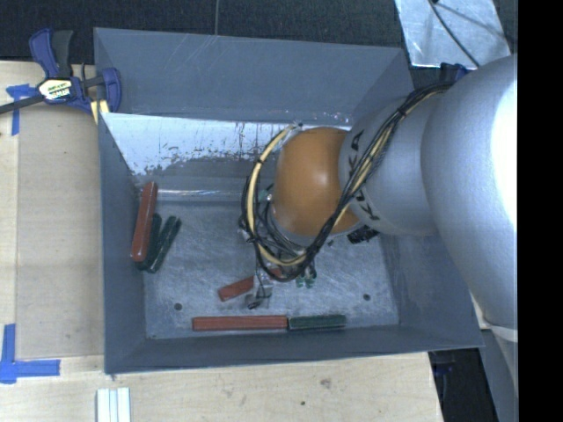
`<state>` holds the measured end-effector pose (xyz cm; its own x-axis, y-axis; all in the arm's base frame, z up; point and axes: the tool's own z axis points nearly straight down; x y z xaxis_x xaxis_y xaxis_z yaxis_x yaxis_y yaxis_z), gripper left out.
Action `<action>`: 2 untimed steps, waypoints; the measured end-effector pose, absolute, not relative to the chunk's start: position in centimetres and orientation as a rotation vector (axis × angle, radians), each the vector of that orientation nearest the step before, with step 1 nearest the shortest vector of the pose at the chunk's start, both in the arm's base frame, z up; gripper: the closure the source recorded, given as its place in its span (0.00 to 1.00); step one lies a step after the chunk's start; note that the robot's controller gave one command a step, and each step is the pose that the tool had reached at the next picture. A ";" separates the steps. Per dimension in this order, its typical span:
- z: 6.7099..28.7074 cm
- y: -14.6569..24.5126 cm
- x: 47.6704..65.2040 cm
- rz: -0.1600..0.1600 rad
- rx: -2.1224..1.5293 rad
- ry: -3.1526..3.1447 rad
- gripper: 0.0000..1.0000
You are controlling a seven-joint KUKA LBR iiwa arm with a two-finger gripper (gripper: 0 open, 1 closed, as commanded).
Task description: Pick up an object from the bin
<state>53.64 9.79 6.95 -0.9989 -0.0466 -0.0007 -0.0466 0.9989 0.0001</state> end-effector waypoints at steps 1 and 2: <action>7.0 9.8 53.7 0.000 -0.075 3.139 0.00; 7.1 9.8 53.8 0.002 -0.074 3.135 1.00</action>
Offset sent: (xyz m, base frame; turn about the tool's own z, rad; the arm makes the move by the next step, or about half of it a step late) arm 0.0000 0.0000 0.0000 0.0000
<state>53.84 9.83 7.11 -0.9989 -0.0473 -0.0059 -0.0473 0.9989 0.0010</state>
